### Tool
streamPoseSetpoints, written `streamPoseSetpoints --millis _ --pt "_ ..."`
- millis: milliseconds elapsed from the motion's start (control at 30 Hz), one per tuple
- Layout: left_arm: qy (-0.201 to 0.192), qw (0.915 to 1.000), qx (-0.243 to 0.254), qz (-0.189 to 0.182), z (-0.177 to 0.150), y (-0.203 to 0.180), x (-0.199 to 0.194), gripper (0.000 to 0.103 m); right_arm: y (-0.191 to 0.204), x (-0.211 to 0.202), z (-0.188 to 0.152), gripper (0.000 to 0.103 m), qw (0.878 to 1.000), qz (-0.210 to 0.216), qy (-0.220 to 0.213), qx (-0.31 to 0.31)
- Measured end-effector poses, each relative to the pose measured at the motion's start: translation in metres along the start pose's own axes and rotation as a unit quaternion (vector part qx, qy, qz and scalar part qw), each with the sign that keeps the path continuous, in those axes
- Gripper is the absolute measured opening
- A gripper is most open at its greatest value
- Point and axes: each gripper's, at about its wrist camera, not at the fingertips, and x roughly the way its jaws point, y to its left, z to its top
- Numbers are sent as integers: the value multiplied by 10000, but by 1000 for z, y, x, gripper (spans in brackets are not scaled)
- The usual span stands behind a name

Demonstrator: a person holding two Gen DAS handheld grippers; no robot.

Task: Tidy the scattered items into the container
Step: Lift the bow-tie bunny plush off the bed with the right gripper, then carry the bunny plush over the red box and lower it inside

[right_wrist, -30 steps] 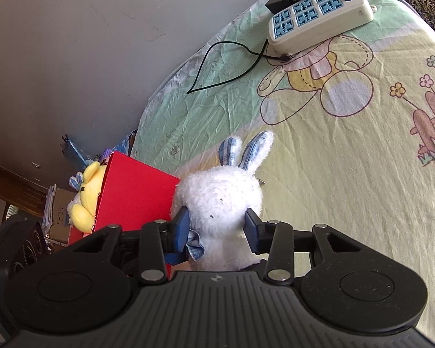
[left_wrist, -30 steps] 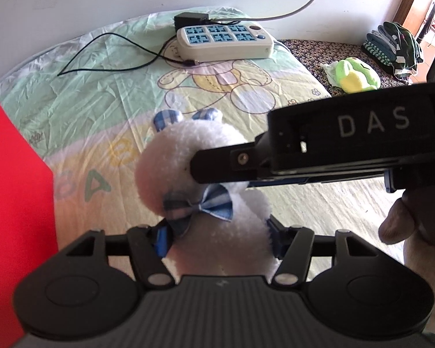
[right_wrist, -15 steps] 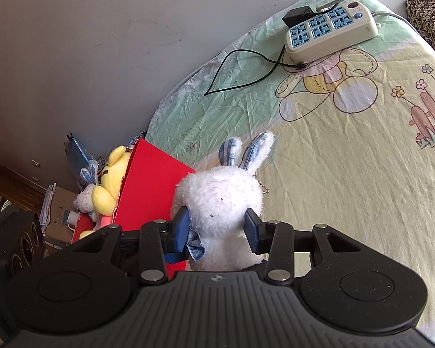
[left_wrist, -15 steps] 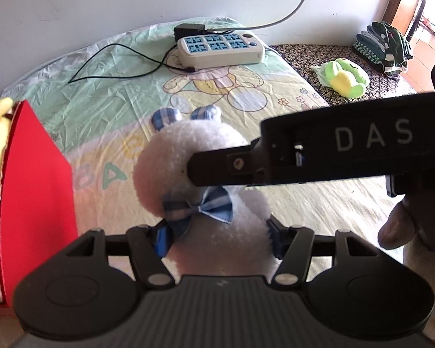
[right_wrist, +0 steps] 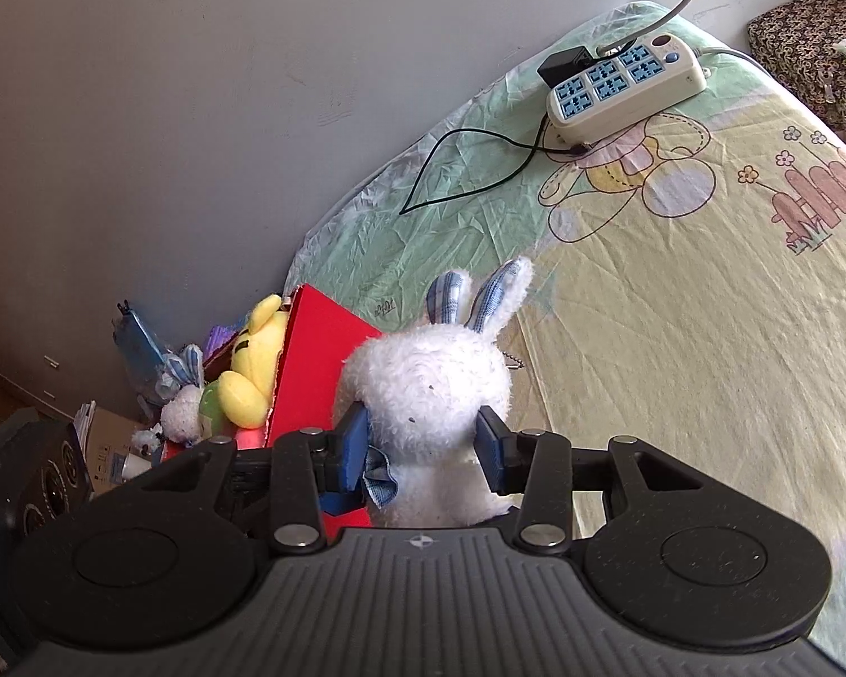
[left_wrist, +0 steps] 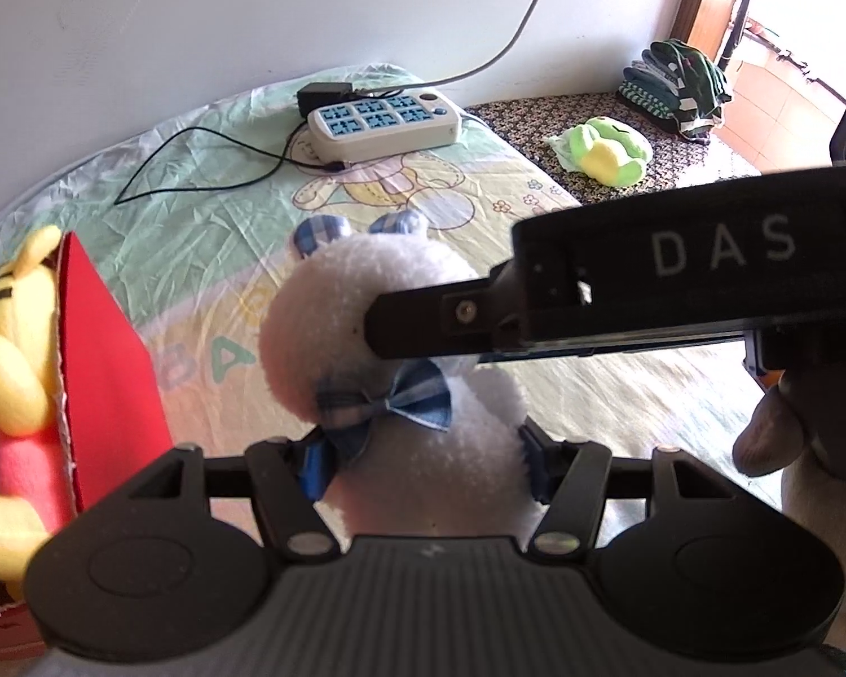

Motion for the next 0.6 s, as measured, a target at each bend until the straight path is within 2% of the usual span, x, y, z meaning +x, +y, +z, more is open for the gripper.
streamPoseSetpoints --millis 600 --pt "-879 9939 391 -537 -19 36 -70 62 88 -31 -30 44 9941 -333 -941 -418"
